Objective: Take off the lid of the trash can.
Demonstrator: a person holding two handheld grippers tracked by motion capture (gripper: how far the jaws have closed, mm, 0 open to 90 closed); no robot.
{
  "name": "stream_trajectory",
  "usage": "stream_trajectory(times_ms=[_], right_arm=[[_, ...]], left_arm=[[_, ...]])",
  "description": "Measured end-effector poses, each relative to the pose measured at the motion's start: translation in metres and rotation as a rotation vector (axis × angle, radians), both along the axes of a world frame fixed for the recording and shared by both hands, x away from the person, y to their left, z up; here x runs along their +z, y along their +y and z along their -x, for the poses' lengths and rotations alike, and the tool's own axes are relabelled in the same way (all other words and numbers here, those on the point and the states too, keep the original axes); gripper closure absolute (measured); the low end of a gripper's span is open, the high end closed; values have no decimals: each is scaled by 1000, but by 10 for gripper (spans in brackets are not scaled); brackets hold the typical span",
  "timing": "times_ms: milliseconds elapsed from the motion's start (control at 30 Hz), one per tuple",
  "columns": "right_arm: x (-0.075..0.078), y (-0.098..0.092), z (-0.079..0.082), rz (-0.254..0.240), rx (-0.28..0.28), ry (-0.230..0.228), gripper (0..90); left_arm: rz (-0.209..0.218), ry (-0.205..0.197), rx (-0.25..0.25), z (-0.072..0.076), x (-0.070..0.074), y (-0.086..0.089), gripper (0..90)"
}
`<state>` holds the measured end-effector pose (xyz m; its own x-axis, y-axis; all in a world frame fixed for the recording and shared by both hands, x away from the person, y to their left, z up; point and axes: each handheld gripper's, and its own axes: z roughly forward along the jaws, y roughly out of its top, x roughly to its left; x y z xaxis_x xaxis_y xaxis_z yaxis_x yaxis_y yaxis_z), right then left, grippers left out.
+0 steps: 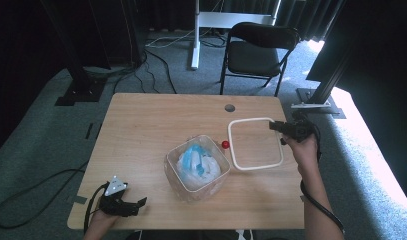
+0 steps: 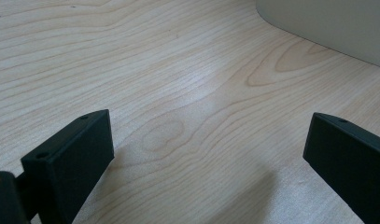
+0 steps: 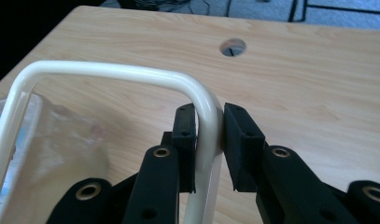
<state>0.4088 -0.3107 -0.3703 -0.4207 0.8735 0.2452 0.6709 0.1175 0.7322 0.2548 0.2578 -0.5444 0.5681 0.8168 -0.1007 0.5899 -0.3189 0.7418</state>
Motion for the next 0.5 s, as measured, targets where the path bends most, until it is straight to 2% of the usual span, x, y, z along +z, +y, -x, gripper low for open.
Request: stream_trajectory(times_ms=[133,333,433,500], right_arm=[[-17,-11,-3,14,-33,27,750],[-49,-15,-8,24,-47,74,750],[-66,-15,-12,20,-35,93,749],[-76,-15,-14,34,-34,111,749]], left_arm=[[-2,1,1,0,0,0,17],[-1,1,2,0,0,0,17],[-1,1,2,0,0,0,17],[-2,4,4,0,0,0,17]])
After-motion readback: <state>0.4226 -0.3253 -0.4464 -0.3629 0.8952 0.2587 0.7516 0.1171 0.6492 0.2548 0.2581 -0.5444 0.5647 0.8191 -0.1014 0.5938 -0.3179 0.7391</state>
